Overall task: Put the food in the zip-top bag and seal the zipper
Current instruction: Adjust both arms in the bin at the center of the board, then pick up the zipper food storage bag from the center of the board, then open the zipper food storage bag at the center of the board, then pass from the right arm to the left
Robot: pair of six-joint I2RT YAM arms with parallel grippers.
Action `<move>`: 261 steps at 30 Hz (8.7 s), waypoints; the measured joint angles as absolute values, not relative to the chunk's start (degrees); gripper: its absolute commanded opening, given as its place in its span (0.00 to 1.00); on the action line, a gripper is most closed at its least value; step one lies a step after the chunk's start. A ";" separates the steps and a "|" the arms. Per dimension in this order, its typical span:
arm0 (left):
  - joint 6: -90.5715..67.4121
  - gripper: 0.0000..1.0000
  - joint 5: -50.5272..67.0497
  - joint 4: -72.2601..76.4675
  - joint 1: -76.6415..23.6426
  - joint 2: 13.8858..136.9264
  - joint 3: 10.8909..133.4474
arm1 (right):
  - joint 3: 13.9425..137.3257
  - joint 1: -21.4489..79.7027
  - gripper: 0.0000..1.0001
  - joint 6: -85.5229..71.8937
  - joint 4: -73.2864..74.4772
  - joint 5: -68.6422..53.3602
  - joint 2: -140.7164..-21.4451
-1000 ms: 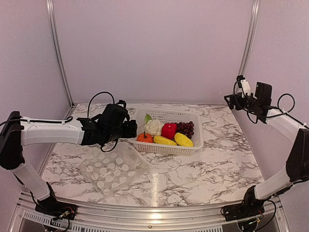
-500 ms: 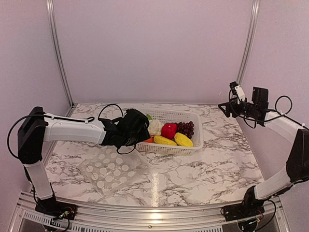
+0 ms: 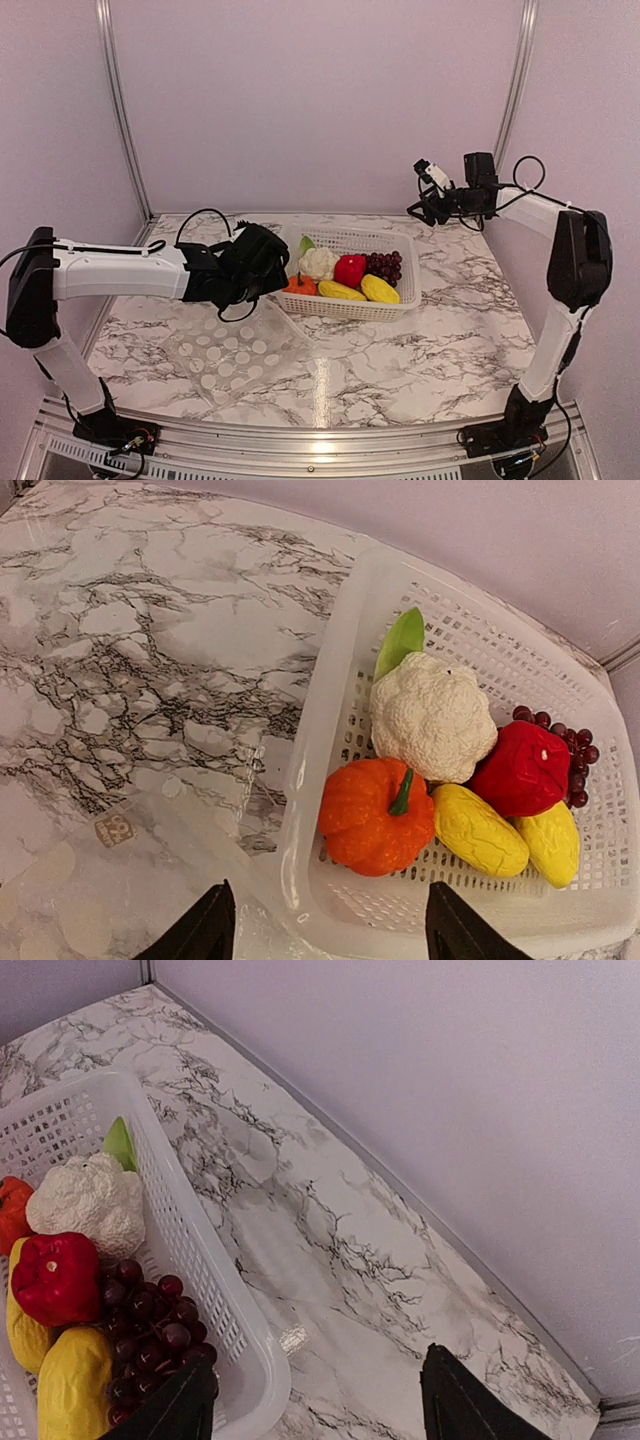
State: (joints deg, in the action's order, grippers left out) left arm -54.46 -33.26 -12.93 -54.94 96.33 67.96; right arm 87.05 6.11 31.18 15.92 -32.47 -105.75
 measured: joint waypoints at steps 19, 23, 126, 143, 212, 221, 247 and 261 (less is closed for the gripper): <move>-55.99 0.72 -26.11 -10.31 -54.76 102.69 67.90 | 109.78 13.32 0.41 38.44 35.81 -33.74 -128.57; -55.22 0.72 -25.54 -10.50 -54.39 105.51 70.87 | 109.27 12.88 0.39 40.16 38.41 -32.21 -127.66; -67.83 0.88 -38.46 -41.28 -55.11 58.89 44.60 | 115.26 49.21 0.69 7.03 45.91 -30.00 -133.69; -54.37 0.88 -36.93 -40.71 -51.05 60.27 56.01 | 118.24 47.79 0.00 8.62 46.87 -39.94 -137.71; -6.13 0.54 5.69 -54.85 -48.07 86.50 90.28 | 107.85 67.13 0.00 69.87 50.13 5.50 -110.67; -5.98 0.20 5.48 -54.87 -48.05 86.61 90.15 | 107.85 67.16 0.00 69.84 50.19 5.50 -110.59; -7.38 0.60 0.64 -54.33 -42.41 82.74 90.26 | 104.49 67.26 0.06 67.75 50.09 6.02 -106.59; -6.72 0.64 7.55 -54.17 -44.84 88.07 91.13 | 104.49 67.26 0.06 67.77 50.11 6.57 -106.59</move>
